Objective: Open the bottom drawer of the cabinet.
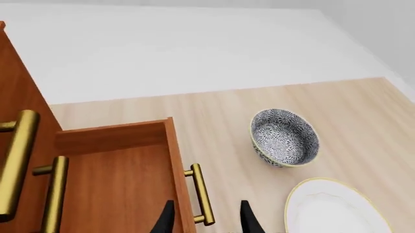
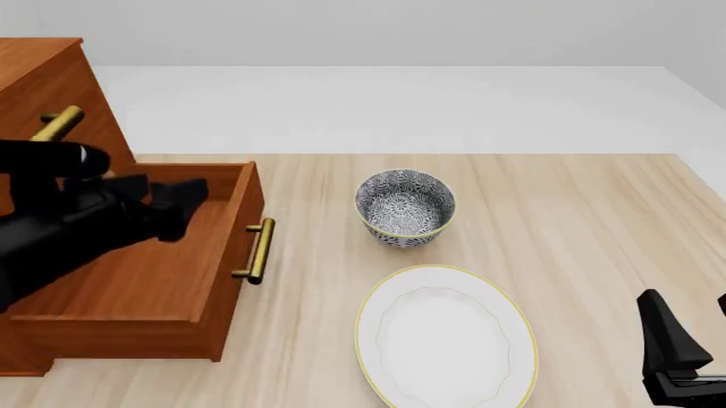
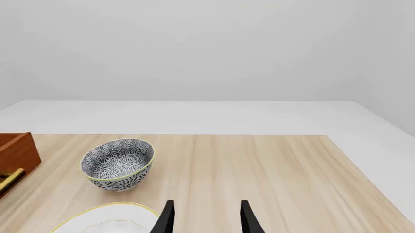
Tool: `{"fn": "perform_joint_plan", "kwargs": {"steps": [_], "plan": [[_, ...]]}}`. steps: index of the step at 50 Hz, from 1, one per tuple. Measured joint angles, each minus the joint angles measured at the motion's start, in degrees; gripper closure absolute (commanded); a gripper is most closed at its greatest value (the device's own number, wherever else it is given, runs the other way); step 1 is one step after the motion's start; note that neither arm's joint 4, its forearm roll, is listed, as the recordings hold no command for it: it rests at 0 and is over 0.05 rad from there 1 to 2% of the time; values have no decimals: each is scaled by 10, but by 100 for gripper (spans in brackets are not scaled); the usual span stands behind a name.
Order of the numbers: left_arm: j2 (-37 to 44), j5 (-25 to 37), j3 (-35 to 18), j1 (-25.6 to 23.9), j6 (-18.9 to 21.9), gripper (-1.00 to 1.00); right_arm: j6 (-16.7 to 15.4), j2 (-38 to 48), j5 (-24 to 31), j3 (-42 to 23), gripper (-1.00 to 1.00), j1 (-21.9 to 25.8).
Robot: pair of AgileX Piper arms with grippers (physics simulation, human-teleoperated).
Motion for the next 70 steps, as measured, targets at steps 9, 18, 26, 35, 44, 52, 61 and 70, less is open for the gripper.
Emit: {"fn": "perform_joint_plan", "kwargs": {"steps": [9,18,26,35,44,52,61,70], "plan": [[-41,-13,19,-18,-21,-100,0,0,0,0,-100,0],[-96,6,21,-23,-31,-100,0,1,0,0,-100,0],[-150,45,15,-32,-16,-100,0,1,1,0,-100,0],[-198,81,12,-47,-3,-100,0,1,0,0,-100,0],[-243,133,4,-56,15,-100,0,0,0,0,-100,0],[-275,171,-7,-62,24,-100,0,0,0,0,-100,0],[-305,211,-23,-75,33,-100,0,0,0,0,-100,0],[-337,256,-48,-87,37,-100,0,0,0,0,-100,0]]}}
